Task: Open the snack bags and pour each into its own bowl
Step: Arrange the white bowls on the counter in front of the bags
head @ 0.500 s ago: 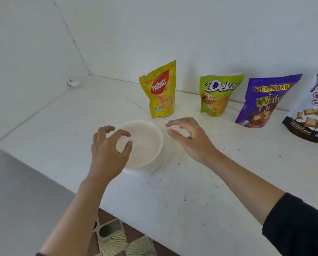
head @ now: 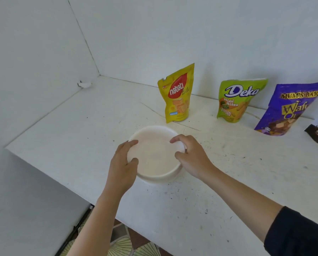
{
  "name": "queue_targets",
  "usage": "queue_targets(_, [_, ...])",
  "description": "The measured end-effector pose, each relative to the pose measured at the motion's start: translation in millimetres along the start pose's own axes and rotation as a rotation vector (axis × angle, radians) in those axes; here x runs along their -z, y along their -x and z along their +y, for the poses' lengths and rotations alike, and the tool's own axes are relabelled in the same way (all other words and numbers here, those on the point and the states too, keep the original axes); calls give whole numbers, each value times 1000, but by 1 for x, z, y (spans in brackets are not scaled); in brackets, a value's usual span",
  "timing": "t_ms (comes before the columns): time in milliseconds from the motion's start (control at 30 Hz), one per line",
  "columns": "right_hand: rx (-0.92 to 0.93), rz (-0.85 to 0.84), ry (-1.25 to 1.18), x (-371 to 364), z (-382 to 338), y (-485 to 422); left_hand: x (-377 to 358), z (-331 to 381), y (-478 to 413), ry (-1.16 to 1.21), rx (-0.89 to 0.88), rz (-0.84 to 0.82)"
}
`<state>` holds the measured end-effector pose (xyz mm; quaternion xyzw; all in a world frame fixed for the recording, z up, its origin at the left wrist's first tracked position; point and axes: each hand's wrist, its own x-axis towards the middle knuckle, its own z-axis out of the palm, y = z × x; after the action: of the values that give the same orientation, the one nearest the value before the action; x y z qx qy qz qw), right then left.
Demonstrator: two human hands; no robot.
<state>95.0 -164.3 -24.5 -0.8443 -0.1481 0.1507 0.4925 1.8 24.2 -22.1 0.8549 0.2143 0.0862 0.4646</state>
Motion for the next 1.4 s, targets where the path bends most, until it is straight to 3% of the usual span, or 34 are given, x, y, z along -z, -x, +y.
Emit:
queue_targets(200, [61, -34, 31, 7, -12, 3, 16, 10, 4, -118, -86, 11])
queue_targets(367, [33, 143, -82, 45, -28, -3, 31, 39, -15, -128, -118, 111])
queue_targets(533, [5, 31, -68, 69, -30, 9, 19, 64, -20, -15, -103, 111])
queue_targets(800, [-35, 160, -192, 118, -11, 39, -57, 111, -7, 222, -209, 10])
queue_targets(1100, [-165, 364, -128, 190, 59, 54, -171, 136, -5, 175, -249, -131])
queue_targets(1400, [-340, 350, 83, 183, 155, 44, -249, 102, -8, 90, -176, -285])
